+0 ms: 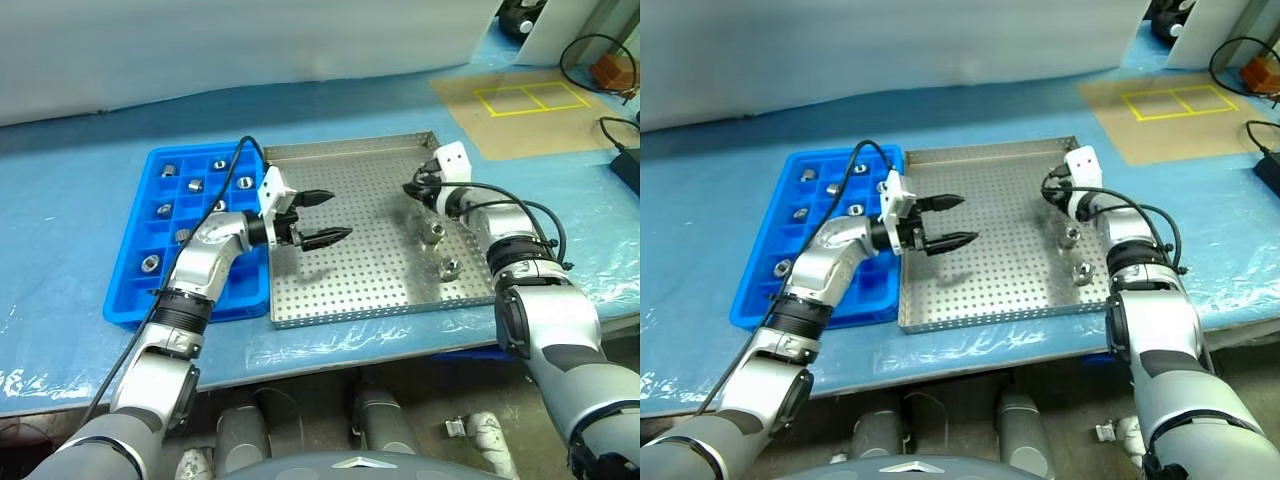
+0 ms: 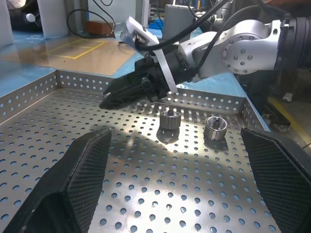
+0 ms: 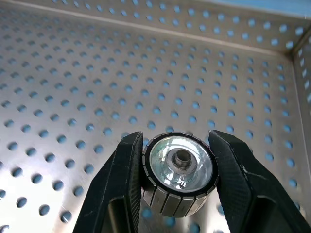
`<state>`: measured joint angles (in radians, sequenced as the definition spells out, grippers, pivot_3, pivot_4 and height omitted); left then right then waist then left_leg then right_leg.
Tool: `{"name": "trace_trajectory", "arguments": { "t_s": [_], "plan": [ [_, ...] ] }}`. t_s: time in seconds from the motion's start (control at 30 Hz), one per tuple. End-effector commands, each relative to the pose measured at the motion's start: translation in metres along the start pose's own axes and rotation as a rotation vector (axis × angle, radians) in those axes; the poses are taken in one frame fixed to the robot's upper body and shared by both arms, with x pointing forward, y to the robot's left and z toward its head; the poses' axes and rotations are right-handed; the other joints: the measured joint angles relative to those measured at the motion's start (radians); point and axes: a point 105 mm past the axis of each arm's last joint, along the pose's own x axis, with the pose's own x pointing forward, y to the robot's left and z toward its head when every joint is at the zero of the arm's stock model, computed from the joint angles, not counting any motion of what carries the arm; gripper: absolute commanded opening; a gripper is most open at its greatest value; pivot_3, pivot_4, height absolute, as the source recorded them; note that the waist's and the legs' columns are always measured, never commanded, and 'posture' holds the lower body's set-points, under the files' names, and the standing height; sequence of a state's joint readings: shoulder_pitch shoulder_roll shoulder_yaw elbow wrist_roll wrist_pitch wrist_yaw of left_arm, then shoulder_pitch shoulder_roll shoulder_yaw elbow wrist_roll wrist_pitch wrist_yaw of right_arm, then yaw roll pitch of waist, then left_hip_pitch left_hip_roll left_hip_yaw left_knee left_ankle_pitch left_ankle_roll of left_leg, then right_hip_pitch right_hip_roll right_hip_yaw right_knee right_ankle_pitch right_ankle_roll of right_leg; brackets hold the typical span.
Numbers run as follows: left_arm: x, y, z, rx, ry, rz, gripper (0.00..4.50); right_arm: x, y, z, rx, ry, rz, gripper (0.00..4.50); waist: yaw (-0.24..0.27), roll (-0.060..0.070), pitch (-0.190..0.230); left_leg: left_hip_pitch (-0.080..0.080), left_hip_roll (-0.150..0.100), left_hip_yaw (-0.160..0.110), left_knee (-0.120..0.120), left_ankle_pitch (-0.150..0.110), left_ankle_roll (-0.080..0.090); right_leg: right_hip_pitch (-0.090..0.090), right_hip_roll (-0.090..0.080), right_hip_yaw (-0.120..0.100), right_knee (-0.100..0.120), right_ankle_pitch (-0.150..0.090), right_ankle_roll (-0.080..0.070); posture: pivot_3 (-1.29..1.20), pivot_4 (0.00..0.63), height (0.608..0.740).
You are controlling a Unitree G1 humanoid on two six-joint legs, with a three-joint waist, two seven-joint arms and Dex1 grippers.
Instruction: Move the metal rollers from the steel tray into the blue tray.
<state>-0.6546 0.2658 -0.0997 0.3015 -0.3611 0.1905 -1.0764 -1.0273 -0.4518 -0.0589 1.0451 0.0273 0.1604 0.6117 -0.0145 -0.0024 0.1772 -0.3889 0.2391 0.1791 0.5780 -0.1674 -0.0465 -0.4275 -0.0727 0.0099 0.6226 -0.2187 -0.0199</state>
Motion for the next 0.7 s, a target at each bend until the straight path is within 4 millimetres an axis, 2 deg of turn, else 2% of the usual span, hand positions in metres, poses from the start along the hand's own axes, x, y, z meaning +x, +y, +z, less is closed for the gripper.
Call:
{"name": "trace_trajectory", "arguments": {
  "t_s": [0.03, 0.17, 0.23, 0.33, 0.43, 0.57, 0.7],
  "plan": [
    [-0.012, 0.005, 0.024, 0.065, -0.039, 0.015, 4.50, -0.001, 0.021, 0.049, -0.058, -0.136, 0.116, 1.72, 0.000, 0.000, 0.000, 0.000, 0.000, 0.000, 0.000, 0.000, 0.000, 0.000, 0.000, 0.000, 0.000, 0.000, 0.000, -0.32, 0.150, 0.740],
    [-0.032, 0.003, 0.028, 0.100, 0.006, 0.026, 4.50, -0.007, 0.065, 0.067, -0.118, -0.196, 0.316, 1.72, 0.002, 0.000, 0.000, -0.002, 0.001, 0.000, -0.001, 0.000, 0.000, -0.003, 0.001, 0.000, 0.001, 0.000, 0.000, -0.27, 0.150, 0.740],
    [-0.051, -0.001, 0.032, 0.136, 0.045, 0.040, 4.50, -0.013, 0.100, 0.081, -0.154, -0.249, 0.465, 1.72, 0.002, 0.000, 0.000, -0.003, 0.001, 0.000, -0.002, 0.000, 0.000, -0.004, 0.001, -0.001, 0.000, 0.000, 0.000, -0.22, 0.150, 0.740],
    [-0.071, -0.003, 0.039, 0.151, 0.075, 0.081, 4.50, -0.020, 0.135, 0.092, -0.184, -0.293, 0.607, 1.72, 0.007, 0.000, 0.000, -0.007, 0.002, 0.000, -0.003, 0.000, -0.001, -0.008, 0.001, -0.002, 0.000, 0.000, 0.000, -0.16, 0.150, 0.740],
    [-0.088, -0.002, 0.042, 0.155, 0.100, 0.136, 4.50, -0.019, 0.156, 0.095, -0.197, -0.303, 0.677, 1.72, 0.023, 0.000, 0.000, -0.010, 0.002, -0.002, -0.003, 0.001, -0.002, -0.010, 0.000, -0.006, 0.001, 0.000, 0.000, -0.10, 0.150, 0.740],
    [-0.123, -0.006, 0.045, 0.153, 0.140, 0.261, 4.50, -0.011, 0.191, 0.094, -0.209, -0.304, 0.797, 1.72, 0.036, 0.000, 0.000, -0.010, 0.002, -0.003, -0.003, 0.001, -0.008, -0.010, 0.000, -0.006, 0.001, 0.000, 0.000, 0.01, 0.150, 0.740],
    [-0.143, -0.016, 0.045, 0.149, 0.175, 0.340, 4.50, -0.008, 0.208, 0.092, -0.218, -0.299, 0.876, 1.72, 0.066, 0.000, 0.000, -0.013, 0.002, -0.005, -0.004, 0.003, -0.011, -0.011, 0.000, -0.009, 0.001, 0.000, 0.000, 0.12, 0.150, 0.740]
  ]
}}
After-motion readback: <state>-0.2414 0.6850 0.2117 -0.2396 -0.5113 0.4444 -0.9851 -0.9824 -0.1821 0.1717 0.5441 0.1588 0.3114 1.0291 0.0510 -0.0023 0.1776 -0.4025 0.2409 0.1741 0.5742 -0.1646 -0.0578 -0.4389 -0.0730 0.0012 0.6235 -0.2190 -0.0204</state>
